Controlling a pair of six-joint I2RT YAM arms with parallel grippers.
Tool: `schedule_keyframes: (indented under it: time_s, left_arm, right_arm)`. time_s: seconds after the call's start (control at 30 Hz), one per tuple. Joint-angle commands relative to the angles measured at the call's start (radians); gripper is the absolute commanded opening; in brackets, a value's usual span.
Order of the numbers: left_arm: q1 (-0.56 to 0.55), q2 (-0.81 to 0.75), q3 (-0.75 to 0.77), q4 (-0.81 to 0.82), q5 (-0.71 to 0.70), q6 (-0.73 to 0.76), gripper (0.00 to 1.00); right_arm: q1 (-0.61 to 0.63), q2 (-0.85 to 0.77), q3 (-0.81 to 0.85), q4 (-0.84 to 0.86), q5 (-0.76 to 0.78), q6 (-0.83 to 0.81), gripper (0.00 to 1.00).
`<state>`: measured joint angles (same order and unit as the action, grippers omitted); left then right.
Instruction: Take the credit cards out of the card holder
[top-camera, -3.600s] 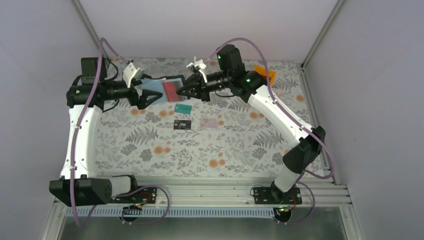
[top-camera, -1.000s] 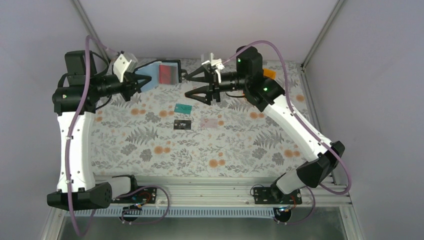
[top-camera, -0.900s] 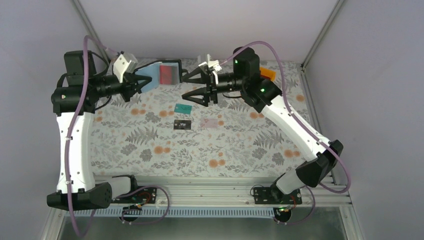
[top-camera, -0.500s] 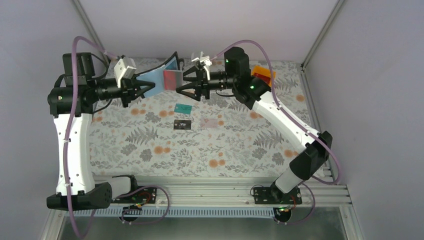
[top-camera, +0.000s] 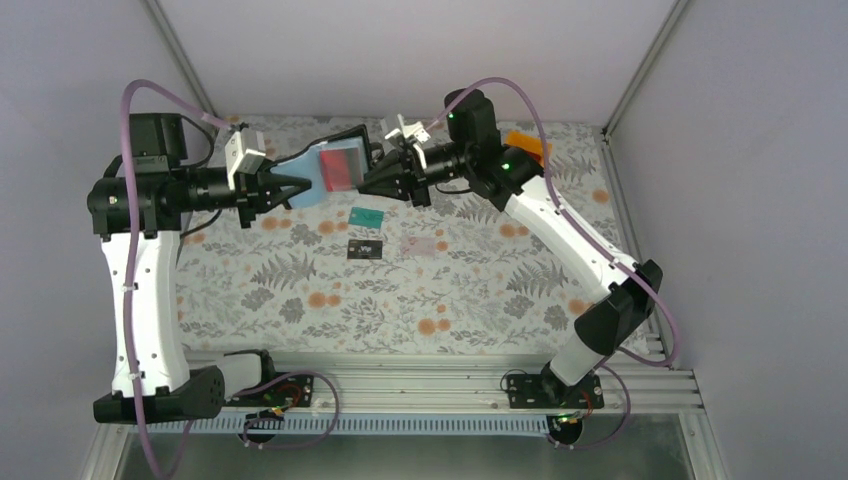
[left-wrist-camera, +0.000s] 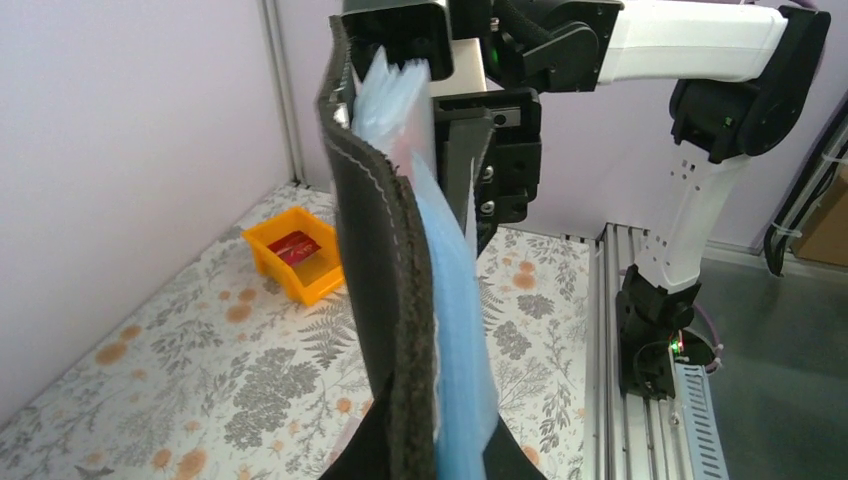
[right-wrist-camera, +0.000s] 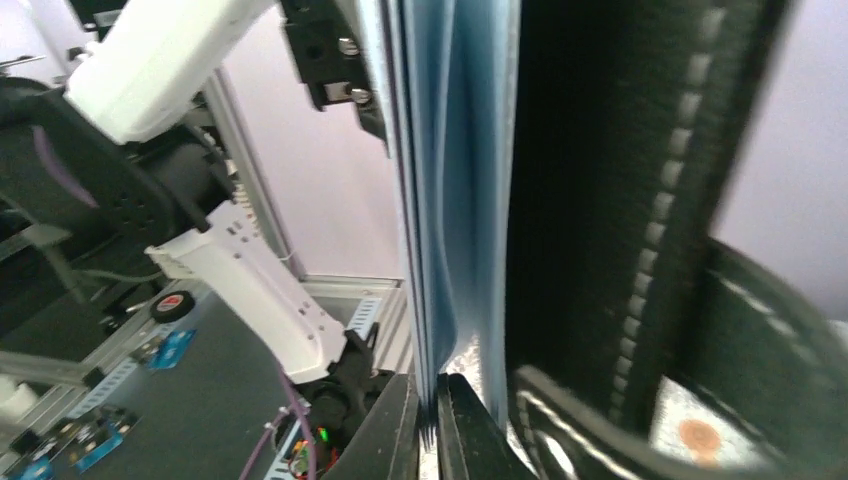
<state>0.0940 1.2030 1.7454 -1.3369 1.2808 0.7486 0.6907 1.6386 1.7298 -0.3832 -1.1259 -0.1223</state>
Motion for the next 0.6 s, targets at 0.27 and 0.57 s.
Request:
schedule_keyframes:
  time_s: [0.27,0.57]
  left_arm:
    - [-0.005,-0.030,-0.024,-0.013,0.048,0.043,0.02]
    - [-0.005,-0.034,-0.045,-0.006,0.048,0.037,0.02]
  right_arm:
    - [0.012,-0.010,0.049,-0.030,-0.070,-0.026,0.34]
    - [0.018,-0.016,0.048,0.001,-0.020,0.006,0.09]
